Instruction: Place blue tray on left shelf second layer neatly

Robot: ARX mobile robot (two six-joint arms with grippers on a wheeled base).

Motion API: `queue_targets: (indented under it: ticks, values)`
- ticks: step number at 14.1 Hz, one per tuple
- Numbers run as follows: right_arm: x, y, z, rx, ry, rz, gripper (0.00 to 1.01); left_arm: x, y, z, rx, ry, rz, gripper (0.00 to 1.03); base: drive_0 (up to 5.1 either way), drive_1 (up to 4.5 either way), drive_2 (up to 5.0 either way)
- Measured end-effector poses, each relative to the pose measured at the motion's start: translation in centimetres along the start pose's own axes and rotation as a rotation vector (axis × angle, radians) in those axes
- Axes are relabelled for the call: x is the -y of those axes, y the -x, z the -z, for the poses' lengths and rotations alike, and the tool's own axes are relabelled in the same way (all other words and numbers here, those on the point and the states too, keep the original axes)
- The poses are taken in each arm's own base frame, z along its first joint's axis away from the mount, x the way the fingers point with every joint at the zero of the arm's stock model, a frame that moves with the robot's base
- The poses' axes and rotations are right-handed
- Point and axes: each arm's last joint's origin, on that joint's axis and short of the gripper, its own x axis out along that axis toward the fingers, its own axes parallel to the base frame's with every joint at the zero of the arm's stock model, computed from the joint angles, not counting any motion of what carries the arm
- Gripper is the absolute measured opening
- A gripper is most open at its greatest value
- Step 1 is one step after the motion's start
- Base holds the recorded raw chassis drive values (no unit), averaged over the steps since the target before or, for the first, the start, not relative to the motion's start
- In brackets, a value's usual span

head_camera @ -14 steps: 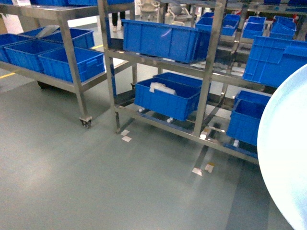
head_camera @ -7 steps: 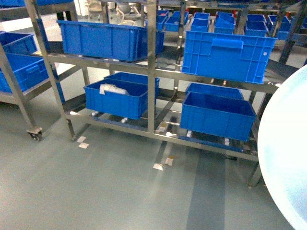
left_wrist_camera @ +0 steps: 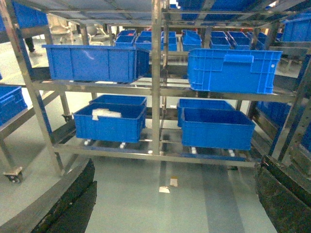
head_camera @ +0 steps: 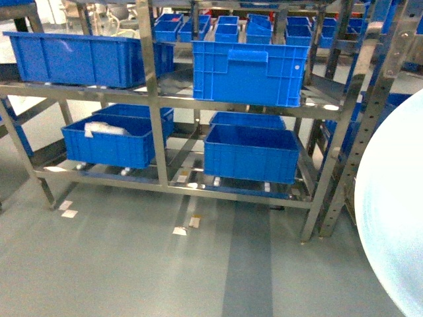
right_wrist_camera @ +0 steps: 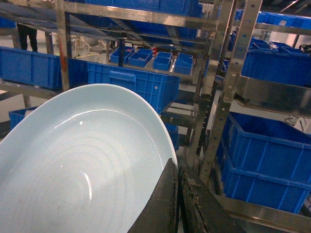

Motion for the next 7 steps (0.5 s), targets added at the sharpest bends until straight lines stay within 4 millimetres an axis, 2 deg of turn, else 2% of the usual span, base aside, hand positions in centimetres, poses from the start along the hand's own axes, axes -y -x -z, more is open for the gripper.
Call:
queue_targets:
  ticks: [4,7]
  values:
    - [0.00,0.00,0.00,0.000,0.000,0.000,0.02,0.00,0.00,0.00,0.000,0.000,0.000,0.98,-1.6,-1.62,-1.6]
    - [0.02,0.01,-0.01,0.001,0.000,0.002,0.02,0.01,0.00,0.00,0.000,0.000,0.001,0.98,-0.3,-0.27,-0.3]
